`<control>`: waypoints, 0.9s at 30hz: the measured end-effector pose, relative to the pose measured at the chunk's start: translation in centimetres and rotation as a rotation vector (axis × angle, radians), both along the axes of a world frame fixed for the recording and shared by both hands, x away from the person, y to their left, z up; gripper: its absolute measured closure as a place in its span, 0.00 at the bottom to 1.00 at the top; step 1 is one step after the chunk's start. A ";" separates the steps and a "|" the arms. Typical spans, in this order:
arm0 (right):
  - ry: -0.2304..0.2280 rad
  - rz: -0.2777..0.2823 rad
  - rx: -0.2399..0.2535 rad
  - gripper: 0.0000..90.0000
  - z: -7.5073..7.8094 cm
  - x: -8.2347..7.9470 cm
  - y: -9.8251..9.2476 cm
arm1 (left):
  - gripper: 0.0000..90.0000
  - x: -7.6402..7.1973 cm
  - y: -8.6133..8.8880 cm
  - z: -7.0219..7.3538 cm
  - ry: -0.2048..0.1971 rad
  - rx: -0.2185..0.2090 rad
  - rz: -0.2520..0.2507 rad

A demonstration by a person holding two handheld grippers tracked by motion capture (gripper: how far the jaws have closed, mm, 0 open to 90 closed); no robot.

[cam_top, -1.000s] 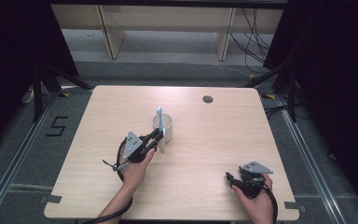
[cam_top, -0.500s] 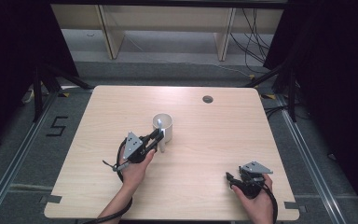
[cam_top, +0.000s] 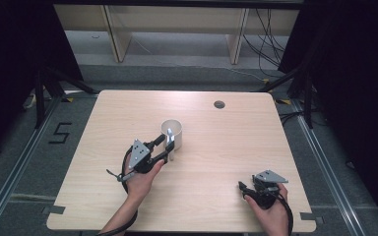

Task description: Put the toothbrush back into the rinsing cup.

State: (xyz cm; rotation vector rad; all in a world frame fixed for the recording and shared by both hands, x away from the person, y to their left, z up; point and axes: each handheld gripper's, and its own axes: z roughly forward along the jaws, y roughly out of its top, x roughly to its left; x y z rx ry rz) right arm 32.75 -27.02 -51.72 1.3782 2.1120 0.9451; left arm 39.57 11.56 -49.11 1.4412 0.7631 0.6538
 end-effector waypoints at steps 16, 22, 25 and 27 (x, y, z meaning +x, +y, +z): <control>0.000 0.001 0.000 0.45 0.0 0.0 0.0 | 0.43 -1.1 1.1 0.7 0.012 0.028 -0.022; -0.001 0.000 -0.001 0.45 0.0 0.0 0.0 | 0.42 -1.5 1.7 0.7 0.019 0.040 -0.033; -0.001 0.001 -0.001 0.45 0.0 0.0 0.0 | 0.41 -1.7 1.9 0.8 0.018 0.046 -0.042; -0.002 0.002 -0.001 0.45 0.0 0.0 0.0 | 0.41 -1.8 2.0 0.9 0.020 0.052 -0.042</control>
